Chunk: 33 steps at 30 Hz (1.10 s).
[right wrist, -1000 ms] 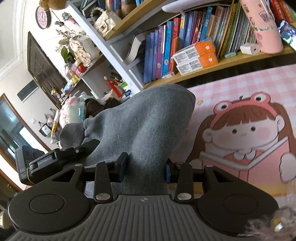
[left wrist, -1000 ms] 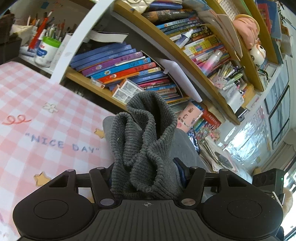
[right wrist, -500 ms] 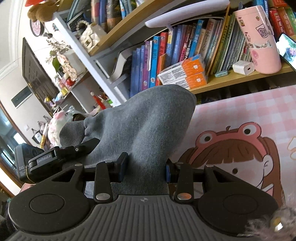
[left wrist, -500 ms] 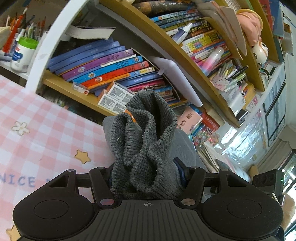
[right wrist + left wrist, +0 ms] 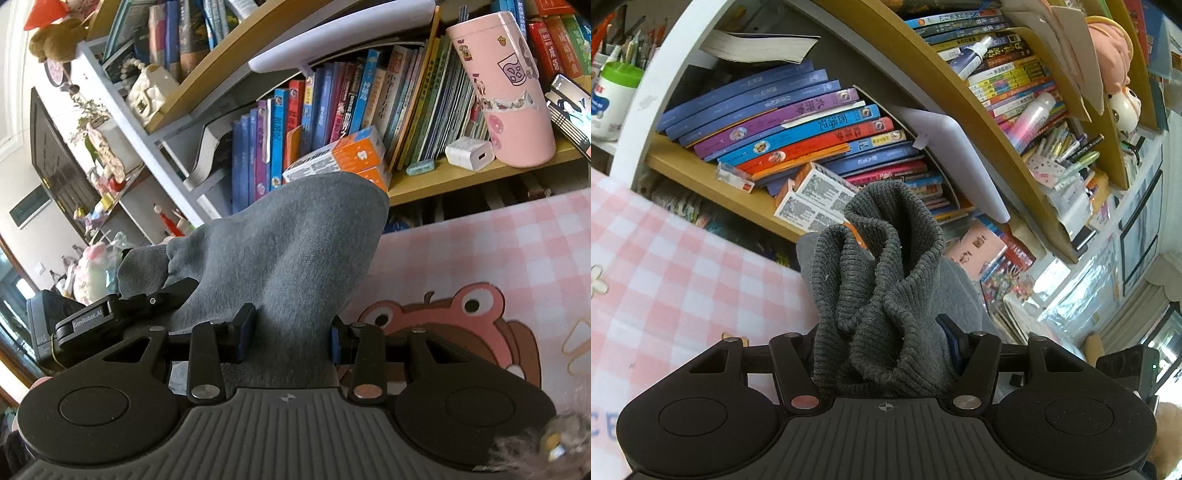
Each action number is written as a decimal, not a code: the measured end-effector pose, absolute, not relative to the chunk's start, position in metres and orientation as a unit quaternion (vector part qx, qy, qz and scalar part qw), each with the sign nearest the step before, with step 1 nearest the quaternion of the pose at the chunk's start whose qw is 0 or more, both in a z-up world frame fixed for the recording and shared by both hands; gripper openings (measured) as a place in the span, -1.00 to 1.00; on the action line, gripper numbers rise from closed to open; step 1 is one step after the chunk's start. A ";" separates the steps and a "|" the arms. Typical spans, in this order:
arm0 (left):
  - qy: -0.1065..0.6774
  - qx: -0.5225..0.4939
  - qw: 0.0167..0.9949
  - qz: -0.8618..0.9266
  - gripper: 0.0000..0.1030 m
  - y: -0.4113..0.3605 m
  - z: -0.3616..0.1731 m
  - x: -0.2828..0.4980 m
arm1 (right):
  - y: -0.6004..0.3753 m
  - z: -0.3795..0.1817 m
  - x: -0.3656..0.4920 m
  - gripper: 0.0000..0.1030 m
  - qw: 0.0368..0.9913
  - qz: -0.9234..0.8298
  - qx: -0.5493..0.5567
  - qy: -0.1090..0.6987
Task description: Fold clothes
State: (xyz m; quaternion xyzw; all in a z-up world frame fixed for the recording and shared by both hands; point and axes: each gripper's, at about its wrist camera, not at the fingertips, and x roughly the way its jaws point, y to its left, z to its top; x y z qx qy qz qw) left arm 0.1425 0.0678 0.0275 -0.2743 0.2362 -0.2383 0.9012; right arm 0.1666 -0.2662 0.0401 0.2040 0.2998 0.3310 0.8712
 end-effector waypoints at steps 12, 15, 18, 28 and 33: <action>0.229 -0.282 0.900 -0.240 0.13 0.064 0.016 0.178 | -0.270 0.031 0.202 -0.31 0.875 0.320 0.215 0.294; 0.231 -0.283 0.899 -0.241 0.13 0.063 0.011 0.186 | -0.272 0.027 0.210 -0.31 0.873 0.318 0.218 0.298; 0.233 -0.287 0.898 -0.240 0.13 0.061 0.004 0.193 | -0.273 0.021 0.218 -0.31 0.872 0.317 0.220 0.301; 0.271 -0.299 0.889 -0.215 0.16 0.055 -0.030 0.220 | -0.278 -0.015 0.250 -0.29 0.856 0.305 0.249 0.334; 0.266 -0.304 0.890 -0.209 0.19 0.050 -0.034 0.226 | -0.276 -0.017 0.255 -0.27 0.858 0.300 0.255 0.330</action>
